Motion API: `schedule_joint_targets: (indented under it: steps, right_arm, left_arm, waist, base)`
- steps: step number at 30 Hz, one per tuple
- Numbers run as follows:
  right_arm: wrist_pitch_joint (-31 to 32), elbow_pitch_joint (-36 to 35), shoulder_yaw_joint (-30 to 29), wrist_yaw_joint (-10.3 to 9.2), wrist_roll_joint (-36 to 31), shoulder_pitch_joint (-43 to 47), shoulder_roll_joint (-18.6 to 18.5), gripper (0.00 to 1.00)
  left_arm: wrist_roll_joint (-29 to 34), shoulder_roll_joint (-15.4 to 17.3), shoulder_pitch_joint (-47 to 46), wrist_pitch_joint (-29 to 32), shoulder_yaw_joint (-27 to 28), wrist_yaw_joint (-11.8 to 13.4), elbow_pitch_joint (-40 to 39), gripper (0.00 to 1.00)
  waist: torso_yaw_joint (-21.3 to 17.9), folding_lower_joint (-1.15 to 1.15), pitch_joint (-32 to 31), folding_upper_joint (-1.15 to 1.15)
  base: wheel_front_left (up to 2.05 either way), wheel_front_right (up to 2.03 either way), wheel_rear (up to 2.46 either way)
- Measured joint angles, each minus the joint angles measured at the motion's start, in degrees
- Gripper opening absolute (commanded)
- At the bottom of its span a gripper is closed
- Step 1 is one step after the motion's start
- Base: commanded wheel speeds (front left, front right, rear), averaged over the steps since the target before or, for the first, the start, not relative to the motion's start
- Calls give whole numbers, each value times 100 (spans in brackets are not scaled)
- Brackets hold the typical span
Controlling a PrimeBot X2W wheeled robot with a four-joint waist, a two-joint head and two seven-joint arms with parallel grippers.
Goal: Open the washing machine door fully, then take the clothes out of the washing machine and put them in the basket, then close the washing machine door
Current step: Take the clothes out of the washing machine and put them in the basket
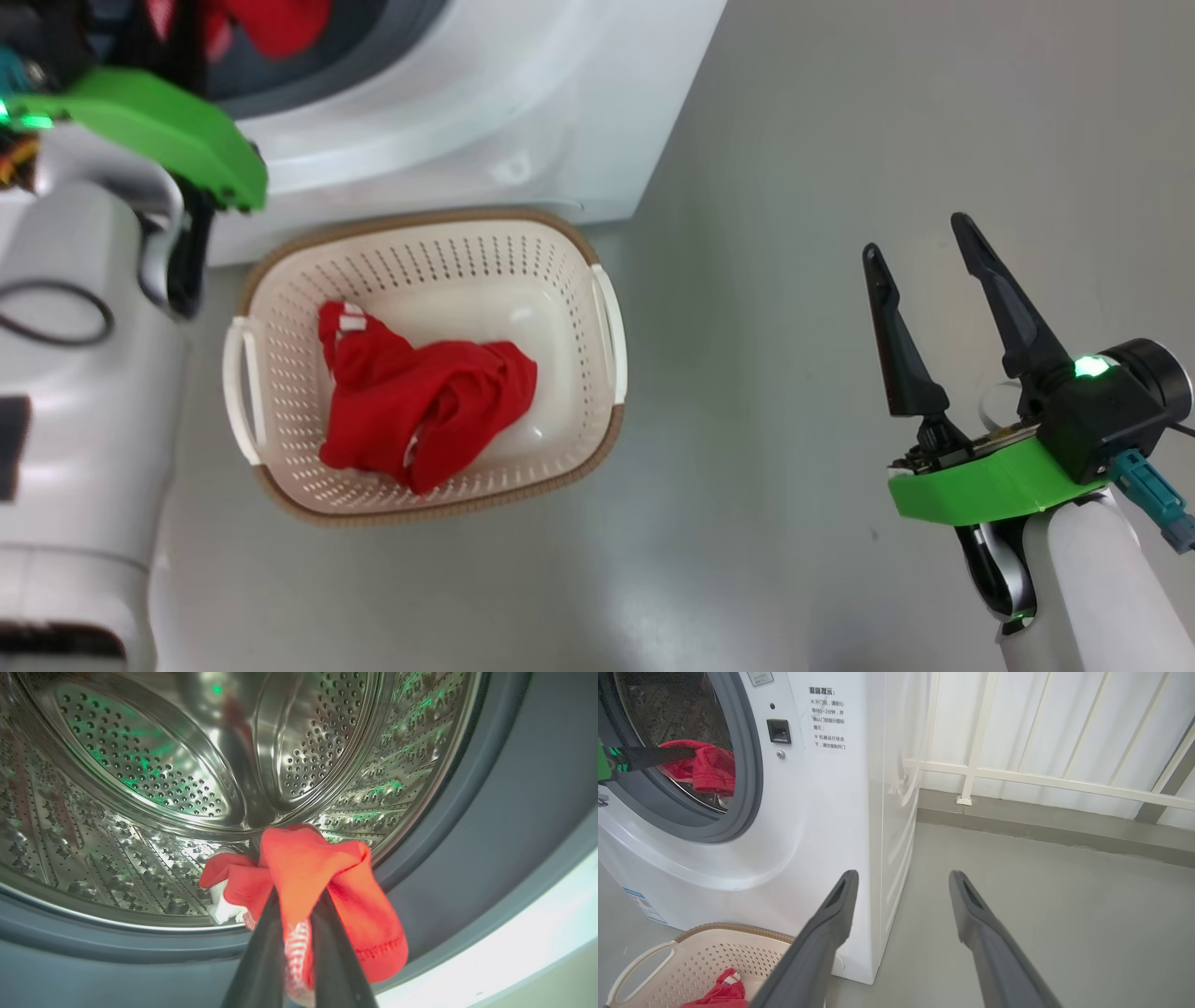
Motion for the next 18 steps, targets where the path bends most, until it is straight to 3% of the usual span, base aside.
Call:
schedule_joint_targets:
  steps: [5, 18]
  right_arm:
    - [0, 86, 11, 0, -1, 31, -1, 100]
    - [0, 210, -13, 0, -1, 484, -1, 100]
  left_arm:
    - [1, -43, 647, -1, 27, 11, -568, 0]
    - [138, -108, 2341, -16, 136, 413, -2161, 0]
  waist:
    - [56, 0, -305, 0]
    - [140, 0, -1184, 0]
  base:
    - [0, 0, 0]
    - [0, 0, 0]
